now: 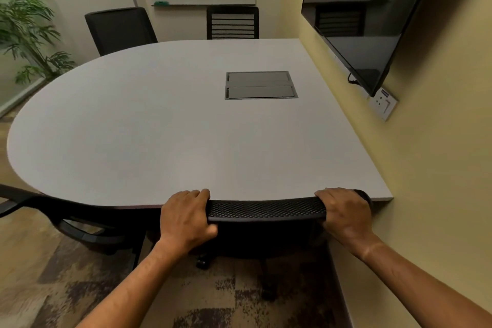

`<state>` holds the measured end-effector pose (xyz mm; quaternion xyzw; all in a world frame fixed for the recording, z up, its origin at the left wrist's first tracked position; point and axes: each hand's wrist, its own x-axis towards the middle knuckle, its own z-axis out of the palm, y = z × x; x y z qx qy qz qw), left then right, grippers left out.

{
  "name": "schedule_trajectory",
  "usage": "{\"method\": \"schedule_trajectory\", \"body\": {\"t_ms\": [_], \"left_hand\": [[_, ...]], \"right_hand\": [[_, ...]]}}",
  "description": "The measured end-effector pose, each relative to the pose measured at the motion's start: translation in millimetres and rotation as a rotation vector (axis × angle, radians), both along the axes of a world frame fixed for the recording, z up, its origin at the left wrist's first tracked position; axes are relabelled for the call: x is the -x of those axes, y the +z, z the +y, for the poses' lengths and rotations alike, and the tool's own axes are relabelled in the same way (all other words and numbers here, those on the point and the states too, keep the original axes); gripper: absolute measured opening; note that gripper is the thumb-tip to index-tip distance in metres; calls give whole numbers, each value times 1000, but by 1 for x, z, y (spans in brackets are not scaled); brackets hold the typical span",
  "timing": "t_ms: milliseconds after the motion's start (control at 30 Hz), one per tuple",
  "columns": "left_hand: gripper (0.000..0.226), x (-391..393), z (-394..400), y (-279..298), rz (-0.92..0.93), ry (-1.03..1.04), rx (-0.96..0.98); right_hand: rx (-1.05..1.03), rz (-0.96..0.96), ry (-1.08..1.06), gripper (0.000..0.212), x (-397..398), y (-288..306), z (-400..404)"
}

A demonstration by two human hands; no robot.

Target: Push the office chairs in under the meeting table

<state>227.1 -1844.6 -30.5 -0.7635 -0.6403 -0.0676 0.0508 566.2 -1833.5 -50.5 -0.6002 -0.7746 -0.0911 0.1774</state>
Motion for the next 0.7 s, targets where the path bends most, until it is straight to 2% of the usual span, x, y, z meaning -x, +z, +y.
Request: {"method": "schedule_trajectory", "body": {"t_ms": [433, 633, 700], "left_hand": [[37, -5, -8, 4, -40, 11, 17], [88, 9, -9, 2, -98, -152, -65], [97, 3, -8, 17, -134, -166, -80]], "right_hand": [[179, -35, 4, 50, 6, 15, -12], [63, 113, 238, 74, -11, 19, -13], [54, 136, 273, 80, -8, 27, -10]]}}
